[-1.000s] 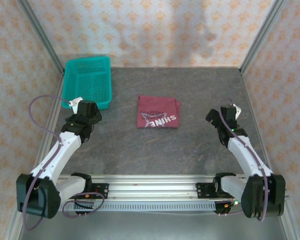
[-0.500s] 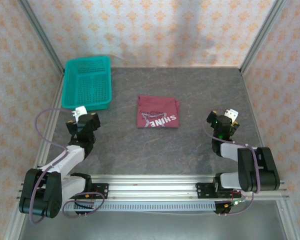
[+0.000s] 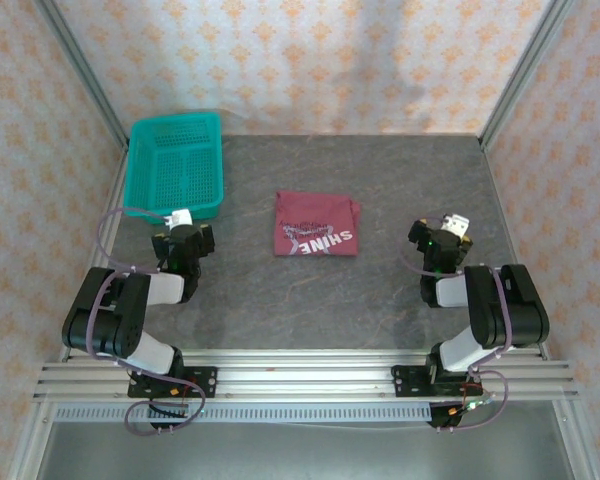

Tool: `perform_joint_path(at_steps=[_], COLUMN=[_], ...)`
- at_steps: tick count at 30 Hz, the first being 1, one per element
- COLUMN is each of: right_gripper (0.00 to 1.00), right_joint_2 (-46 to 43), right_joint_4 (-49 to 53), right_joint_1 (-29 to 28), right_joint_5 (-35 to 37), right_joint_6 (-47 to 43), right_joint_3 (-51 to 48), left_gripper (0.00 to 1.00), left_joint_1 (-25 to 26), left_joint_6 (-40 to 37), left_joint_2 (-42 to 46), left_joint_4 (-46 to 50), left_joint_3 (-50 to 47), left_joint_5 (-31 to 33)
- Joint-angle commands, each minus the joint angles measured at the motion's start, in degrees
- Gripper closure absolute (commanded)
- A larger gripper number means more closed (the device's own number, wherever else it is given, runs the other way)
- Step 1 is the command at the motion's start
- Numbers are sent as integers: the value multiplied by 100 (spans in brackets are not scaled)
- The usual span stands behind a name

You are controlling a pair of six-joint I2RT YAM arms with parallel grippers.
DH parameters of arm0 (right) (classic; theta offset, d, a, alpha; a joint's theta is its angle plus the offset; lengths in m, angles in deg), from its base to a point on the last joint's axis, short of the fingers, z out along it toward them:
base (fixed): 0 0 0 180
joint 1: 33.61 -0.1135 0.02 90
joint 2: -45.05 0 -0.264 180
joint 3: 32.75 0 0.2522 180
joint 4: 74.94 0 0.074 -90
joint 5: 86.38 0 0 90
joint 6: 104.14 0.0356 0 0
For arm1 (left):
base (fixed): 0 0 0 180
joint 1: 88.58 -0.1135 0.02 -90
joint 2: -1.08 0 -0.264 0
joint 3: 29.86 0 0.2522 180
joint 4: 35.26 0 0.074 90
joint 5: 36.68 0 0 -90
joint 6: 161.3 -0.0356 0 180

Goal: Fold and stack the t-shirts

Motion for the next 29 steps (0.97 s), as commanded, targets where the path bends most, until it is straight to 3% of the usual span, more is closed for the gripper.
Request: perform_joint_path(at_steps=[1,29], right_gripper=[1,1], right_joint_2=[8,15], right_joint_4=[8,-51], right_joint_1=[29,16], right_joint_5=[-47,-13], right_joint_6=[-85,-87], right_joint_3=[141,120], left_gripper=[0,0], left_joint_1=[-39,-38], left_joint_6=[-103,-100], left_joint_2=[35,60], left_joint_4=[-521,-446], left_joint_3=[66,85], left_joint_5=[9,23])
